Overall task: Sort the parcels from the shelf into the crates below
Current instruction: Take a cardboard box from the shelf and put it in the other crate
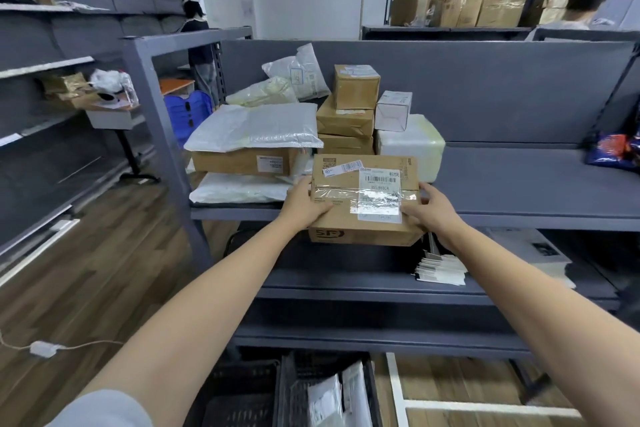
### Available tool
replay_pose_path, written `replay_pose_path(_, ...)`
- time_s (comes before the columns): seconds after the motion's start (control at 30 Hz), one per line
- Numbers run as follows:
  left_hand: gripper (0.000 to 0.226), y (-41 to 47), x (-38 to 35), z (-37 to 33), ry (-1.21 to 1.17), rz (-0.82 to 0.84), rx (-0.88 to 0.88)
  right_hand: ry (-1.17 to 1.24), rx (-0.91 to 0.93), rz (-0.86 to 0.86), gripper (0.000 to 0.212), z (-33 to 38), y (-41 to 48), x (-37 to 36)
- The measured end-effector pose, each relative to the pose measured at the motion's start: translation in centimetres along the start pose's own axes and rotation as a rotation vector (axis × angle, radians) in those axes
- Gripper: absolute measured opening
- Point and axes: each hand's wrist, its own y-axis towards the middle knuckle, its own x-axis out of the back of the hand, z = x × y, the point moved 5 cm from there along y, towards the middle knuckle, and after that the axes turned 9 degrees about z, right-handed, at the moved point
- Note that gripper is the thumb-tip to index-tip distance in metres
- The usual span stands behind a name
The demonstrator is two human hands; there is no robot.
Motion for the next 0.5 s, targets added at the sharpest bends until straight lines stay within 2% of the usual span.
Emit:
replay_pose_path(0.27,0.047,-9.2,-0.7,2.6,-0.059,-0.102,0.116,-0.063,0.06,0.067,0.05,-1.3,-7.0,-2.0)
replay_pose_path(0.5,0.048,-16.9,-1.8,6.3,-0.03,-0.176,0.218,-0.12,0.01,0.14,0.052,-4.9,-11.6,-5.2)
